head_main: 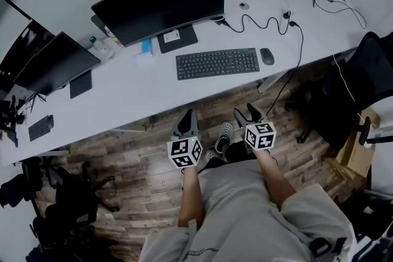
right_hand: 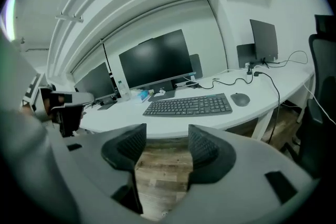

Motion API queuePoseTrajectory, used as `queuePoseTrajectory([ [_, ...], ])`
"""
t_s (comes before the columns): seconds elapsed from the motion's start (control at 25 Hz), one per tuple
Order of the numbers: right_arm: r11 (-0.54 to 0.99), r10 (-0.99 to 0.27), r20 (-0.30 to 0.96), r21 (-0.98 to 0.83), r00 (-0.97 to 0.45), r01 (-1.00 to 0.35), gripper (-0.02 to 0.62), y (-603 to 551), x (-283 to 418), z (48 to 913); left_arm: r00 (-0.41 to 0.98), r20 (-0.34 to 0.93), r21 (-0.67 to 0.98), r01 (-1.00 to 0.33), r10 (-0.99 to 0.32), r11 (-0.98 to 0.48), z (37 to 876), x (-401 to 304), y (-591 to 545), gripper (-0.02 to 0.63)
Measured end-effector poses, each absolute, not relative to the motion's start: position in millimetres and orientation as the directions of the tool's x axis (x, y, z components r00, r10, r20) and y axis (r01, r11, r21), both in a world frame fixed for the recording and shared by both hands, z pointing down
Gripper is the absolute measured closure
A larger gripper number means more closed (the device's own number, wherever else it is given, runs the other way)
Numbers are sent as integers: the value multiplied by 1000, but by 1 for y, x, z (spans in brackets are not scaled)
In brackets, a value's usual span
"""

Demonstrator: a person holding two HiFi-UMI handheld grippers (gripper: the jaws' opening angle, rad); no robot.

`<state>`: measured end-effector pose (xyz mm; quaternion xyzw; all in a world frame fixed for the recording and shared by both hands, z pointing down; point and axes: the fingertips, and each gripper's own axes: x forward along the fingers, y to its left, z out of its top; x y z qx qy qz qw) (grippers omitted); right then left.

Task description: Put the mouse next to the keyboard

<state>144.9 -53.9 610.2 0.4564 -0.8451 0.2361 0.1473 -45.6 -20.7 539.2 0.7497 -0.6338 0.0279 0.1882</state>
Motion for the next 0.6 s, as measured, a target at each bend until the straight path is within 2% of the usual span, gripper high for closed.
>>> queuePoseTrajectory([
  [0.4, 565, -711, 427, -126, -558, -816, 366, -43, 124, 587, 238, 229, 218, -957, -944, -189, 529, -36, -14, 581],
  [0.6, 526, -735, 417, -148, -535, -838, 450, -38, 126, 590, 229, 204, 208, -960, -952, -186, 522, -37, -19, 581],
])
